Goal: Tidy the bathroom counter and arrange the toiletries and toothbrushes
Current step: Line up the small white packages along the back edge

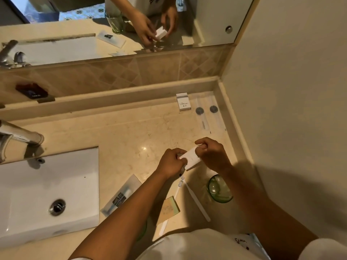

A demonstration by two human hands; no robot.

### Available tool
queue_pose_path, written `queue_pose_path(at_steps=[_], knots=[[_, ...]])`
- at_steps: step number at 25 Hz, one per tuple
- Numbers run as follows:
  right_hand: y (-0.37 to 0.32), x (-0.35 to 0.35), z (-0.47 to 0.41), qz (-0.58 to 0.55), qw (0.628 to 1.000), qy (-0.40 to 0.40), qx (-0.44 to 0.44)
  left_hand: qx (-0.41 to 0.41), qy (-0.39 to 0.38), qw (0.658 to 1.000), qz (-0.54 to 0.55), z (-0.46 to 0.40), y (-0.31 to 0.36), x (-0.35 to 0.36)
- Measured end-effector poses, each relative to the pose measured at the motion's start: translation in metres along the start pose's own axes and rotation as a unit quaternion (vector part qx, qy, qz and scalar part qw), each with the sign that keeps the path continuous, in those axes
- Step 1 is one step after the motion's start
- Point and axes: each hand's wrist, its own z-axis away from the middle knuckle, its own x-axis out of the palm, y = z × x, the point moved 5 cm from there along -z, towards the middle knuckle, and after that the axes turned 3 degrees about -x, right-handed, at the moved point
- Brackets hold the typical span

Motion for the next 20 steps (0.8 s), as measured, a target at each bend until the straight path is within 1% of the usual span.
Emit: queue_pose_path(at_steps=[1,2,3,5,6,7,10,12,14,17,20], knots=[[-0.002,0.002,-0.008,0.002,0.998,0.022,-0.055,0.003,0.011,1.0,0.012,-0.003,0.001,-0.008],[-0.005,0.002,-0.016,-0.056,0.998,-0.013,-0.02,0.0,0.021,0.999,0.025,-0.005,0.002,-0.016],[-0.009,0.003,-0.025,-0.092,0.996,-0.011,0.001,-0.007,0.026,0.999,0.043,-0.008,0.002,-0.024],[-0.014,0.004,-0.043,-0.117,0.992,0.035,0.01,-0.027,0.007,0.993,0.113,-0.012,0.003,-0.036],[-0.014,0.011,-0.051,-0.148,0.988,0.002,0.051,-0.038,-0.007,0.986,0.16,-0.013,0.003,-0.04],[-0.015,0.017,-0.058,-0.186,0.979,-0.023,0.078,-0.048,-0.012,0.978,0.204,-0.014,0.002,-0.045],[-0.021,0.027,-0.084,-0.27,0.951,-0.028,0.149,-0.084,-0.002,0.951,0.298,-0.025,-0.005,-0.06],[-0.021,0.034,-0.097,-0.295,0.937,-0.046,0.182,-0.1,0.019,0.933,0.345,-0.035,-0.009,-0.069],[-0.02,0.045,-0.103,-0.343,0.914,-0.066,0.209,-0.106,0.042,0.916,0.384,-0.044,-0.012,-0.076],[-0.018,0.061,-0.108,-0.429,0.865,-0.082,0.245,-0.108,0.064,0.904,0.409,-0.058,-0.008,-0.083],[-0.014,0.067,-0.121,-0.469,0.847,-0.069,0.242,-0.104,0.076,0.9,0.415,-0.071,0.0,-0.089]])
